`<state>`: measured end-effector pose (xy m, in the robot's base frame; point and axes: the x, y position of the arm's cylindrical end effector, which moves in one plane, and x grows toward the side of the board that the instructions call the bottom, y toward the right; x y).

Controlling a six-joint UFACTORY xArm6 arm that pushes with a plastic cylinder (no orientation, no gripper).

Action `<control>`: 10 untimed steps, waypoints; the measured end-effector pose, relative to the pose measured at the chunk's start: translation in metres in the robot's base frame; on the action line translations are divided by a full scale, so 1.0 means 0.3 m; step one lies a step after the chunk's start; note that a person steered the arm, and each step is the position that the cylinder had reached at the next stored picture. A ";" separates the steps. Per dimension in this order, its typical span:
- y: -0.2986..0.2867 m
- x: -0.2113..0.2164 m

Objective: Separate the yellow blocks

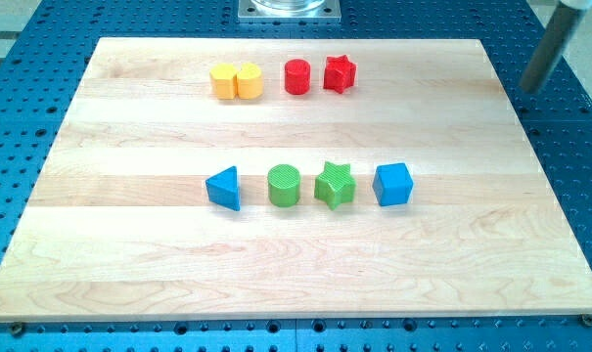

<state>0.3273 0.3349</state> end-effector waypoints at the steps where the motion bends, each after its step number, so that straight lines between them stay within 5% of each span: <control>1: -0.405 0.198; 2: -0.899 0.201; 3: -1.108 0.080; 6: -1.430 -0.261; 7: -1.718 -0.246; 9: -1.666 -0.243; 10: -1.832 -0.178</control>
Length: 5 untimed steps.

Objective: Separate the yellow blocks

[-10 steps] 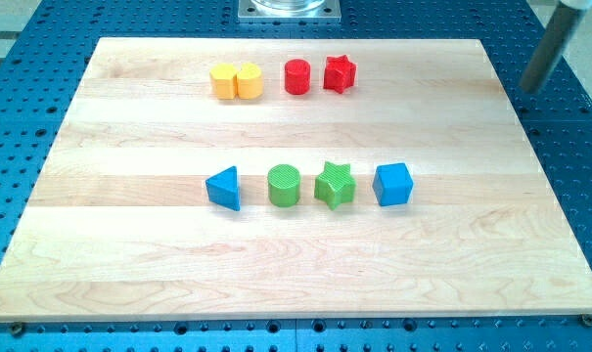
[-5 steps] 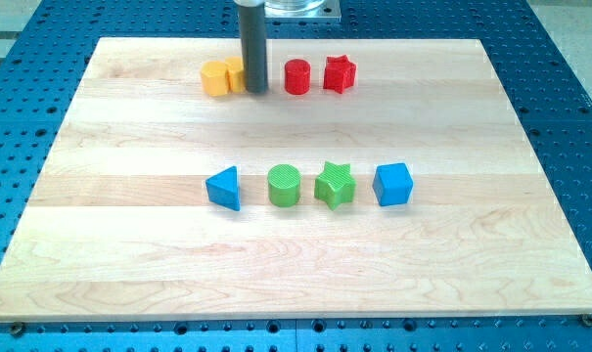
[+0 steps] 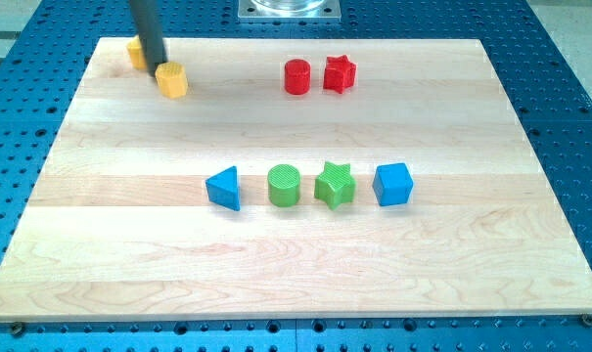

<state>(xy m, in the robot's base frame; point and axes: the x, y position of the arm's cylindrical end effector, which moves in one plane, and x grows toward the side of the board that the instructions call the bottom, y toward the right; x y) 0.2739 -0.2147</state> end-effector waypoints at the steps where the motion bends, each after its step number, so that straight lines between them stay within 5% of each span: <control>1: -0.113 0.046; 4: -0.077 0.093; 5: 0.077 0.126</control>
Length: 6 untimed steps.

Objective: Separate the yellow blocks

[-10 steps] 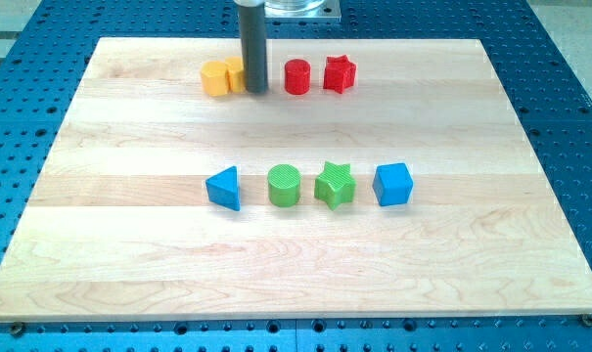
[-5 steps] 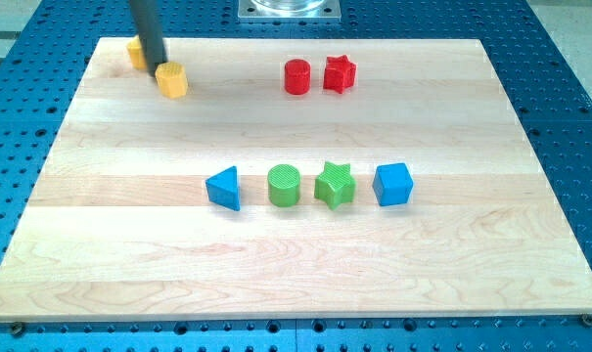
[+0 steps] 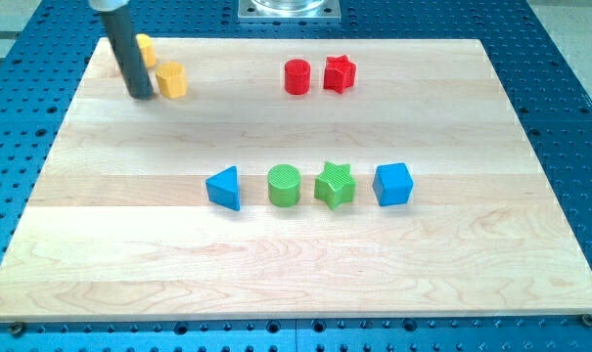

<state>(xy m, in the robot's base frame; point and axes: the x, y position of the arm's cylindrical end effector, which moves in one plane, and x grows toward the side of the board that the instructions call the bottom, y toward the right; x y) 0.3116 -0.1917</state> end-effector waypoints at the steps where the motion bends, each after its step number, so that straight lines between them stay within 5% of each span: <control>1: 0.145 0.028; 2: 0.164 0.116; 3: -0.007 0.050; 4: 0.024 -0.060; 6: 0.401 -0.017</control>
